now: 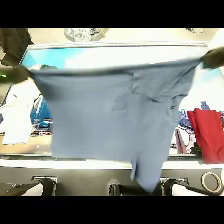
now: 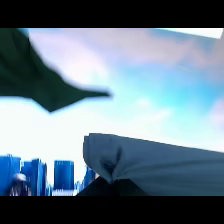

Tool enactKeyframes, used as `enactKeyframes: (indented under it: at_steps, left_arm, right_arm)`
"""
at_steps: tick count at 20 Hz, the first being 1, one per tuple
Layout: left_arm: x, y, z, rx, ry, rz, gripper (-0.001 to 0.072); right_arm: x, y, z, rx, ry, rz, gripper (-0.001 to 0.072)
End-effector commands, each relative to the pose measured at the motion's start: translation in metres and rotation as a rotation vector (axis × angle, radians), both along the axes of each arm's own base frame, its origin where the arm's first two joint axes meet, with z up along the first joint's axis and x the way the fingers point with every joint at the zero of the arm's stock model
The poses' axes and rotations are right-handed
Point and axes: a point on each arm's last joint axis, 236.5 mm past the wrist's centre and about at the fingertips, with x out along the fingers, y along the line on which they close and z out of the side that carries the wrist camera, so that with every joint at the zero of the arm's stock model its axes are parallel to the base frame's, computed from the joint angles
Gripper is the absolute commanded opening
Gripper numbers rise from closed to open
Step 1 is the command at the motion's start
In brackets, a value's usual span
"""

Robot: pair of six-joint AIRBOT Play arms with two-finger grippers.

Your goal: Fold the shirts.

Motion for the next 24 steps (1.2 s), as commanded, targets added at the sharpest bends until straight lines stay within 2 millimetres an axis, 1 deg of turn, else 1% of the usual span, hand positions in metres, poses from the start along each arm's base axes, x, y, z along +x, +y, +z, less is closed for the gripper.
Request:
enactKeyframes:
  at_steps: [1, 2, 3, 4, 5, 7, 8, 9, 10, 11, 12, 13, 14, 15, 16, 17, 18, 20, 21, 22, 23, 24]
  left_arm:
    - [0.02, -0.015, -0.144, -0.069, 0.301, -0.052, 0.0038]
    - [0.03, -0.023, -0.16, -0.12, 0.321, -0.048, 0.0038]
    - [0.04, -0.032, -0.172, -0.175, 0.327, -0.039, 0.0038]
    - [0.049, -0.039, -0.179, -0.221, 0.324, -0.027, 0.0038]
    - [0.056, -0.045, -0.186, -0.256, 0.321, -0.015, 0.0038]
    - [0.056, -0.053, -0.2, -0.272, 0.35, -0.018, 0.0042]
    - [0.053, -0.056, -0.203, -0.273, 0.365, -0.028, 0.0133]
    - [0.049, -0.058, -0.202, -0.275, 0.38, -0.038, 0.0309]
    - [0.041, -0.054, -0.197, -0.273, 0.41, -0.057, 0.0533]
    - [0.03, -0.046, -0.192, -0.26, 0.458, -0.081, 0.0567]
    - [0.012, -0.031, -0.187, -0.224, 0.533, -0.107, 0.0567]
    - [-0.01, -0.012, -0.185, -0.179, 0.61, -0.117, 0.0561]
    - [-0.034, 0.01, -0.183, -0.126, 0.687, -0.108, 0.0556]
    - [-0.054, 0.026, -0.182, -0.093, 0.731, -0.081, 0.0556]
    - [-0.073, 0.033, -0.182, -0.101, 0.75, -0.055, 0.0548]
    - [-0.092, 0.031, -0.187, -0.116, 0.765, -0.037, 0.0519]
    - [-0.115, 0.026, -0.199, -0.131, 0.79, -0.024, 0.0513]
    - [-0.172, 0.008, -0.237, -0.158, 0.853, -0.02, 0.0513]
    - [-0.194, 0.0, -0.251, -0.168, 0.867, -0.029, 0.0511]
    - [-0.209, -0.005, -0.263, -0.171, 0.867, -0.034, 0.0509]
    - [-0.215, -0.009, -0.27, -0.179, 0.852, -0.032, 0.0506]
    - [-0.215, -0.015, -0.276, -0.204, 0.835, -0.016, 0.0494]
  right_arm:
    - [0.038, 0.013, -0.134, 0.198, 0.275, -0.002, 0.0038]
    - [0.05, 0.023, -0.15, 0.276, 0.287, -0.004, 0.0038]
    - [0.061, 0.034, -0.162, 0.358, 0.291, -0.012, 0.0039]
    - [0.07, 0.041, -0.172, 0.419, 0.295, -0.025, 0.0039]
    - [0.075, 0.046, -0.181, 0.465, 0.308, -0.035, 0.0039]
    - [0.074, 0.048, -0.199, 0.49, 0.352, -0.048, 0.0039]
    - [0.074, 0.047, -0.201, 0.491, 0.356, -0.048, 0.004]
    - [0.077, 0.047, -0.198, 0.489, 0.341, -0.05, 0.0099]
    - [0.075, 0.045, -0.189, 0.489, 0.331, -0.035, 0.0331]
    - [0.068, 0.042, -0.175, 0.465, 0.315, 0.019, 0.058]
    - [0.055, 0.031, -0.162, 0.417, 0.309, 0.068, 0.0641]
    - [0.04, 0.013, -0.155, 0.365, 0.33, 0.061, 0.0636]
    - [0.017, -0.012, -0.154, 0.297, 0.389, 0.031, 0.0616]
    - [-0.012, -0.033, -0.155, 0.249, 0.476, 0.002, 0.0607]
    - [-0.04, -0.051, -0.158, 0.213, 0.572, -0.023, 0.0579]
    - [-0.063, -0.061, -0.16, 0.2, 0.653, -0.03, 0.0573]
    - [-0.078, -0.066, -0.161, 0.202, 0.704, -0.035, 0.0571]
    - [-0.083, -0.064, -0.164, 0.217, 0.701, -0.06, 0.0564]
    - [-0.087, -0.059, -0.167, 0.216, 0.709, -0.049, 0.0564]
    - [-0.091, -0.052, -0.172, 0.216, 0.72, -0.031, 0.0564]
    - [-0.094, -0.048, -0.177, 0.22, 0.732, -0.026, 0.0564]
    - [-0.096, -0.045, -0.182, 0.224, 0.748, -0.019, 0.0564]
